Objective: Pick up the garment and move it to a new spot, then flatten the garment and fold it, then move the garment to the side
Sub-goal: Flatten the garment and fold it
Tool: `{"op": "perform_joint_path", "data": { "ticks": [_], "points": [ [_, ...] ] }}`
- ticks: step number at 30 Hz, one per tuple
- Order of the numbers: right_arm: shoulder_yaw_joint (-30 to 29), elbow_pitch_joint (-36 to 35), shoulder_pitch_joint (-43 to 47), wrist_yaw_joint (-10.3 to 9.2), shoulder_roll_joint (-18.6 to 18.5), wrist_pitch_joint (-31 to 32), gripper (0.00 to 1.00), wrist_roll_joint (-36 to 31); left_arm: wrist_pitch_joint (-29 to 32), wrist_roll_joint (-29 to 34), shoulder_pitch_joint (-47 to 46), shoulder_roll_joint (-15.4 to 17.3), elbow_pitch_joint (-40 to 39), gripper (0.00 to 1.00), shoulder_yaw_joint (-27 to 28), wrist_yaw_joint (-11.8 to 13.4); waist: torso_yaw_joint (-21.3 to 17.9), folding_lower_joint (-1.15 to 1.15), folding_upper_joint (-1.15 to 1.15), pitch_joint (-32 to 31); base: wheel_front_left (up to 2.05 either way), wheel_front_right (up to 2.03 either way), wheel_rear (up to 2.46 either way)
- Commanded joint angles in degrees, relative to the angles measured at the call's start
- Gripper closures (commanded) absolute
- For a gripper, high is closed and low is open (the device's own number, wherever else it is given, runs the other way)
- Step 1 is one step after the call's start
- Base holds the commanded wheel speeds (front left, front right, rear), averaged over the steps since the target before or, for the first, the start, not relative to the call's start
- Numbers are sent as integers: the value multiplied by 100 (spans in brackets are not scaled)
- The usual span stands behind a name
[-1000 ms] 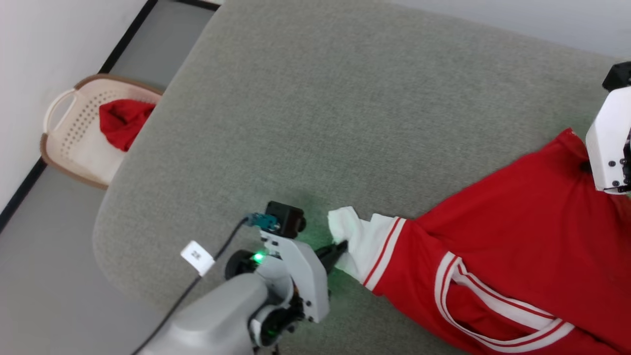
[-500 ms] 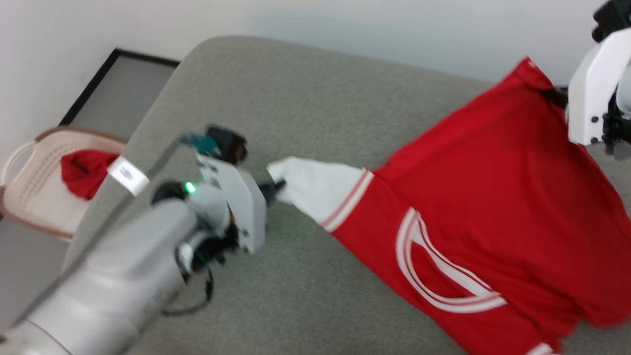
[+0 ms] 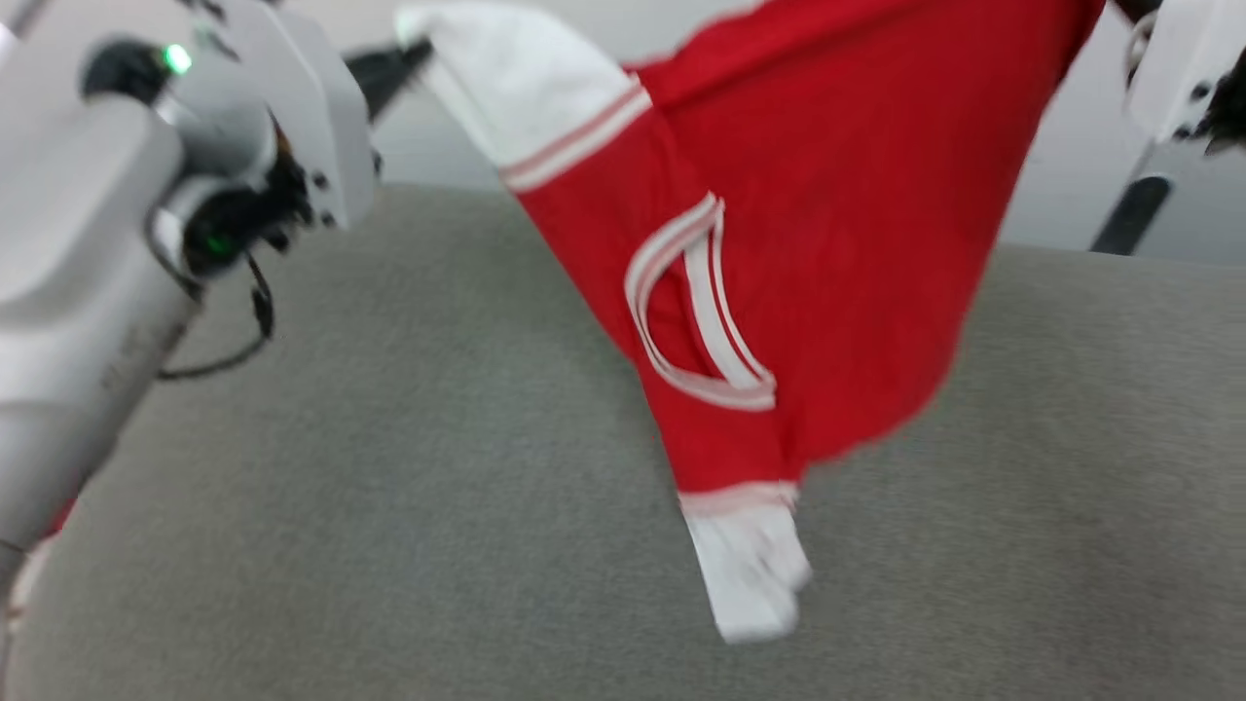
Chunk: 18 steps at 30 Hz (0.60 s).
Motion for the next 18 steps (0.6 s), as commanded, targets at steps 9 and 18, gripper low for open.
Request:
{"op": "perform_joint_path", "data": {
  "ticks": [9,18],
  "points": [
    [-539,438,-502,-9,-73,-588,100,-340,-192,-539,-748,559,-758,100,30,-28,-833,0,0,-419,0,0,0],
    [-743,854,-467,-10,-111,-348,100,-532,-228,-607,-1182,914,-720,100,-287,-26,-1060,0,0,-354,0,0,0]
  ]
}}
